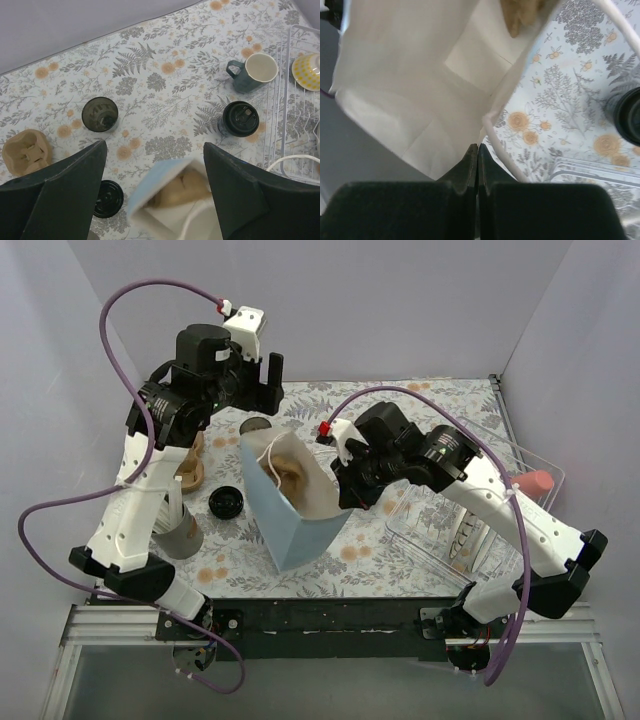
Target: Pack the takeout coffee
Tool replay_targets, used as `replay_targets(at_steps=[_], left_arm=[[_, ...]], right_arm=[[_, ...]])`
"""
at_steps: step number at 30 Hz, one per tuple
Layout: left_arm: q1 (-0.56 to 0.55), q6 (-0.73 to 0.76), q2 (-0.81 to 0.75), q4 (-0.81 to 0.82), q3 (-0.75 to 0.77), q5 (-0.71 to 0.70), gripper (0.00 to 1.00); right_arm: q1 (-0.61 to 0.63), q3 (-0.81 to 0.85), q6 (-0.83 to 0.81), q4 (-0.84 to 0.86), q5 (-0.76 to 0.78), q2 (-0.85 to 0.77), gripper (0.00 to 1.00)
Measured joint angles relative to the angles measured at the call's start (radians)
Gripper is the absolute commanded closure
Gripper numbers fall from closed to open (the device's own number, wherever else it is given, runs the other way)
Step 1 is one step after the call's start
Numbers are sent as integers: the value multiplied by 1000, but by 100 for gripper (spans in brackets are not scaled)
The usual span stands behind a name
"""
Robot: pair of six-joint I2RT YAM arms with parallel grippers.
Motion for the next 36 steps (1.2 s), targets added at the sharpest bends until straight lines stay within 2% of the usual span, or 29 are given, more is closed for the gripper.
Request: replay_targets(at_steps=[3,11,18,21,22,24,25,28,32,36], left_arm=[[0,6,32,-39,39,-8,25],[5,-60,69,-107,48,-27,24],[9,-160,69,-134,1,-47,23],[9,-167,69,-136,-3,-51,23],[10,-166,69,-133,-3,-50,23],[10,-158,70,-134,5,-45,25],[10,-151,72,-143,17,-41,25],[10,-147,71,-156,43,-13,28],[10,-168,50,-152,21,76,30],[-11,-179,41,-147,-11,134,30]], right_arm=[[0,2,-91,-13,9,1,91],[-2,12,-261,-15,96,4,91],[-16,56,-278,-11,230,48,90],[-37,75,-272,-8,258,66,83],[-44,86,-270,-6,264,73,74],[-57,119,-264,-3,269,93,63],[-63,142,-259,0,271,106,49],[-76,220,-221,14,273,150,38],[-78,304,-132,10,290,185,37],[-78,333,16,6,340,177,41]])
